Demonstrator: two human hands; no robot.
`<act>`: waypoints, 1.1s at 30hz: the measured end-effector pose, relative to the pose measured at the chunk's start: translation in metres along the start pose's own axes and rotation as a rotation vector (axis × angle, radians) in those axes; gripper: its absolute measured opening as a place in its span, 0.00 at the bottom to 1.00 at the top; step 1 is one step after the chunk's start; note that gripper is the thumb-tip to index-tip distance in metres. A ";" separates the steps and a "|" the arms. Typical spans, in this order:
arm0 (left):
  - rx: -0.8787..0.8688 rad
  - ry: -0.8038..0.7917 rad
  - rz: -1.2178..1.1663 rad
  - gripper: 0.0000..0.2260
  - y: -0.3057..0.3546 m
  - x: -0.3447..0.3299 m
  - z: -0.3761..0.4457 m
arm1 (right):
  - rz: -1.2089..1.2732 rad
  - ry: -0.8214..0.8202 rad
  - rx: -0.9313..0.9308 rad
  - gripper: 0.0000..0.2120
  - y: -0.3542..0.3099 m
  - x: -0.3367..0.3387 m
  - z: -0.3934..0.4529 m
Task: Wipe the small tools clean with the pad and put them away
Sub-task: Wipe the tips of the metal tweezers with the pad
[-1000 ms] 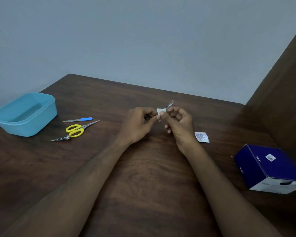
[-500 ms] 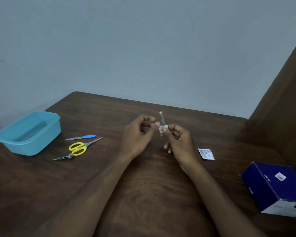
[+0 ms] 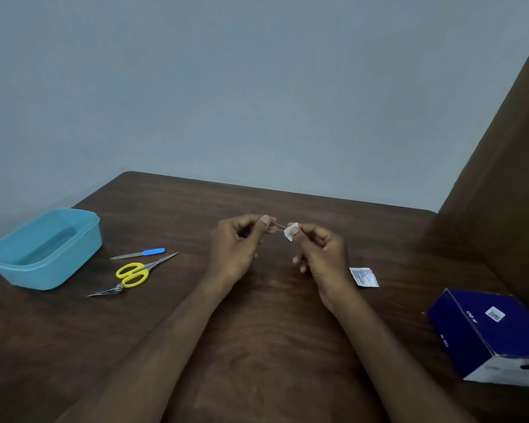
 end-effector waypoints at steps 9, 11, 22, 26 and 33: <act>-0.040 -0.026 0.058 0.07 0.010 -0.002 -0.004 | -0.104 -0.001 0.082 0.06 -0.008 0.000 -0.004; -0.035 0.028 0.033 0.07 0.009 0.000 -0.002 | -0.095 0.014 0.069 0.05 -0.007 0.003 -0.004; -0.095 -0.015 0.116 0.07 0.014 -0.005 -0.006 | -0.073 -0.016 0.077 0.07 -0.012 0.003 -0.008; -0.065 0.114 0.092 0.09 0.012 0.004 -0.001 | -0.031 0.012 0.021 0.05 -0.009 0.008 -0.005; -0.049 0.127 0.122 0.09 0.008 0.003 -0.001 | -0.182 0.059 0.196 0.05 -0.016 0.010 -0.006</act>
Point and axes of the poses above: each hand's wrist, its own z-axis towards the middle knuckle, its own x-axis out of the back of the hand, y = z × x, the point moved 4 cm from there along z, towards the middle knuckle, and after that the axes turned 3 degrees about -x, right-handed, at the moved point
